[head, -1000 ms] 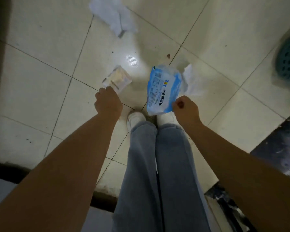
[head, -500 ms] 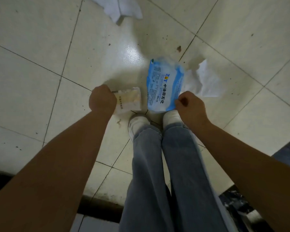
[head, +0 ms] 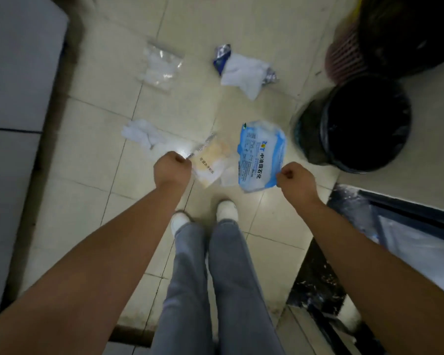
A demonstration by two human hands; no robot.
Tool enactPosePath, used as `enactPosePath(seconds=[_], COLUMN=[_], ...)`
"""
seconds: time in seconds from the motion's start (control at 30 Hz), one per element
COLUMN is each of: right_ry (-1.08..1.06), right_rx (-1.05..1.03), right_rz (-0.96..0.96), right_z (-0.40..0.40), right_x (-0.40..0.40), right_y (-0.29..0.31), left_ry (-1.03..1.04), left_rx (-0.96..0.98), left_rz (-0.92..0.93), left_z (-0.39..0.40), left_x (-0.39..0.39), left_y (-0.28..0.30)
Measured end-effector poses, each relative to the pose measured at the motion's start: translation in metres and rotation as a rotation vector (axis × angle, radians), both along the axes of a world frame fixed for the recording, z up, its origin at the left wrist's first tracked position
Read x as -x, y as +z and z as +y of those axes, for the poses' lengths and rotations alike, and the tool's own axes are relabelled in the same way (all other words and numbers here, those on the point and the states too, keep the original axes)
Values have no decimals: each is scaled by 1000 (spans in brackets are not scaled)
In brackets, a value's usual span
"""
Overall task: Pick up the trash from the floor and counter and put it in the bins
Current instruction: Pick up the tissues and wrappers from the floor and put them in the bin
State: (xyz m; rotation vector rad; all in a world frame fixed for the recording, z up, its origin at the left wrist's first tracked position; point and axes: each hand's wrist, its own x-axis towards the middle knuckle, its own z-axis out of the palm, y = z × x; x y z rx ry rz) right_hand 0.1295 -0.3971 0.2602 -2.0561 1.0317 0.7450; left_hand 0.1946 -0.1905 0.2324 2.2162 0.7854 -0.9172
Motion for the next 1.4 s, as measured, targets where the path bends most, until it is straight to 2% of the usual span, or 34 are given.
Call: enactPosePath(seconds=[0.1,0.17,0.33,0.57,0.77,0.97,1.13,1.23,1.4], right_ry=[-238,-374,-550,-238,-93,150,332,518,767], right_rx=[35,33,3,61,-38,-146,-87,-10,21], right_rz=[1,-10,46,178,210,327,176,48,-30], right_z=[-64,-108,-205,-292,-343,-336,-282,-238,-164], right_x=[11,21,45,33,-5,-18,-23,-36,-59], right_y=[48,69,70,18,-7,-12,-11,4,14], left_ry=[11,-52,-229,-136,-304,-664,-973,-1051,-989], left_rx=[127,162,94,-25,26,-76,-321,-443,-560], left_rz=[-13,-6,101,224,139,85,71,72,60], left_z=[-72,-123,-239,-360,-424,-388,-308,-257,-166], left_x=[-7,-6,2,-5,-24,2,7,-6,-29], left_y=[46,67,82,45,18,29,50,66,65])
